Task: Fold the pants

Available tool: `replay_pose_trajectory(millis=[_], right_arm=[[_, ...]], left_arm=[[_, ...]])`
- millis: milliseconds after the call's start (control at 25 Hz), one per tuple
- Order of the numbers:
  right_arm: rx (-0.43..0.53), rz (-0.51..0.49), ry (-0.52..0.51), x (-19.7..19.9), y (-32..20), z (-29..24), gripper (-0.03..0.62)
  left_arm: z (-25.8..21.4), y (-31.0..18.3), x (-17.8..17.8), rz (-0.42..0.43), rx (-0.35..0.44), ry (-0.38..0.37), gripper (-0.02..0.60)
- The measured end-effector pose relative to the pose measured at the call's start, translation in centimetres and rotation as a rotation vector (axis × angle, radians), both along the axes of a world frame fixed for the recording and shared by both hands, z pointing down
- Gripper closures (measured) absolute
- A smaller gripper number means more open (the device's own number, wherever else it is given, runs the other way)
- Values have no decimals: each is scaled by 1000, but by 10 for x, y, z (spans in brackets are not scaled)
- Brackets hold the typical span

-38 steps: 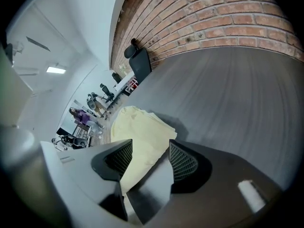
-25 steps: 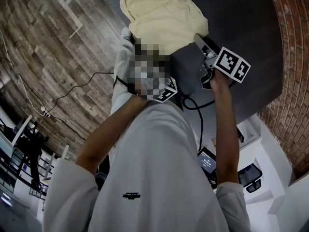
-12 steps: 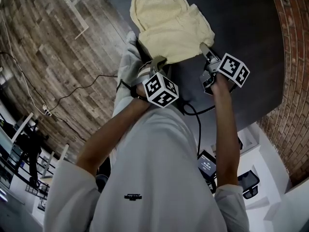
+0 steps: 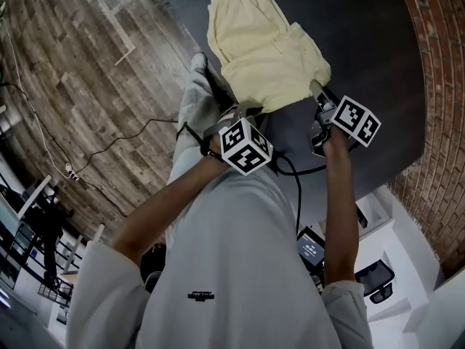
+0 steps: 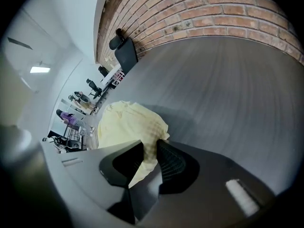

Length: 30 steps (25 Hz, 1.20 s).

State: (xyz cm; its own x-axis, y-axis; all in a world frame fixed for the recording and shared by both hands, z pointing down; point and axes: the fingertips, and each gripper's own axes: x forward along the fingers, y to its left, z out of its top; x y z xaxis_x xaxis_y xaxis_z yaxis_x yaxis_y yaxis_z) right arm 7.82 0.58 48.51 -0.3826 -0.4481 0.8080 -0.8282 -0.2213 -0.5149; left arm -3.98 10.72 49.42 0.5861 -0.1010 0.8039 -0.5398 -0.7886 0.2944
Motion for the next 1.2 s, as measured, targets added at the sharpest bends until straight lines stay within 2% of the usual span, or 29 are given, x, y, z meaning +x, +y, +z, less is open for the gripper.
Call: replay_pose_trajectory(millis=[360, 520, 1200], right_arm=[[43, 48, 23, 6, 11, -17, 497], [67, 48, 35, 0, 0, -29, 505], [154, 53, 59, -39, -74, -73, 519]], left_arm=[[-25, 3, 0, -2, 21, 42, 528], [-39, -10, -7, -36, 16, 66, 528], [-79, -91, -48, -28, 55, 92, 529]])
